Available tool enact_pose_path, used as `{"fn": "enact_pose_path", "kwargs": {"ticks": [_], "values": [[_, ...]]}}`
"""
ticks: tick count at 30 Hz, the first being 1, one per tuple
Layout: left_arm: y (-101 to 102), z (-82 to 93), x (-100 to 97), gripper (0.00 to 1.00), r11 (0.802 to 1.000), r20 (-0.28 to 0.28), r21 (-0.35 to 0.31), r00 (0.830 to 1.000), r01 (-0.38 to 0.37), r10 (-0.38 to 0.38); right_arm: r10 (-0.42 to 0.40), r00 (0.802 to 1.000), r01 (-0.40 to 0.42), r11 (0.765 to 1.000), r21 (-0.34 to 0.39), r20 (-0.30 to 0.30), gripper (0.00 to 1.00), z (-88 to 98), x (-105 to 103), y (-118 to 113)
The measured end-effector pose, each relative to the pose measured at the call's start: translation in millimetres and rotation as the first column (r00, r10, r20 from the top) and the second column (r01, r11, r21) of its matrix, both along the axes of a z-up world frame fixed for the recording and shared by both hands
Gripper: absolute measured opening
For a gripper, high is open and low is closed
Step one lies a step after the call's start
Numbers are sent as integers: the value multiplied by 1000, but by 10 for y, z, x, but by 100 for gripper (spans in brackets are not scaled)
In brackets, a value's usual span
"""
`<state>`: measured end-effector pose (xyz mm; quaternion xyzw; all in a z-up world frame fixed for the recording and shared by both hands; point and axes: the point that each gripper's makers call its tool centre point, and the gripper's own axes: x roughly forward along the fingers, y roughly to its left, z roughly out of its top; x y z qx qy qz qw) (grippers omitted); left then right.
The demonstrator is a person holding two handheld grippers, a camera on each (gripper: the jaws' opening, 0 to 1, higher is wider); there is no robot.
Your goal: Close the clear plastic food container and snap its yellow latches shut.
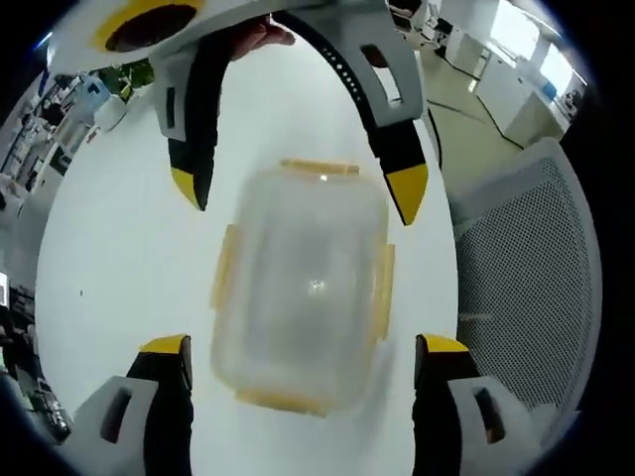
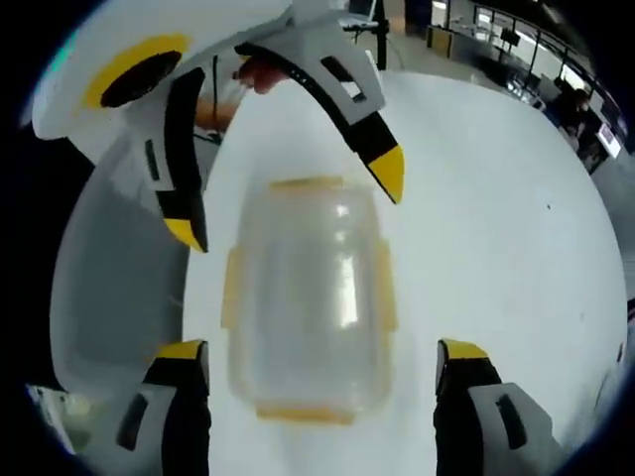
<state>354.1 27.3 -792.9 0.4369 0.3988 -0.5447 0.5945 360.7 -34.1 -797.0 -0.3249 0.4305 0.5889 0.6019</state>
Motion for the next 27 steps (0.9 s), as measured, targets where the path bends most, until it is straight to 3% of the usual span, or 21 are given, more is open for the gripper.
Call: {"fn": "enact_pose_path", "kwargs": {"ticks": [13,27], "values": [[120,-95,-25,91,998,-34,39,998,47,-45,3,1000,-2,1000,-27,18,93,-94,-91,-35],[112,-158,-24,88,996,-45,48,996,74,-72,14,999,-12,998,-55,38,92,-167,-160,-35]]}}
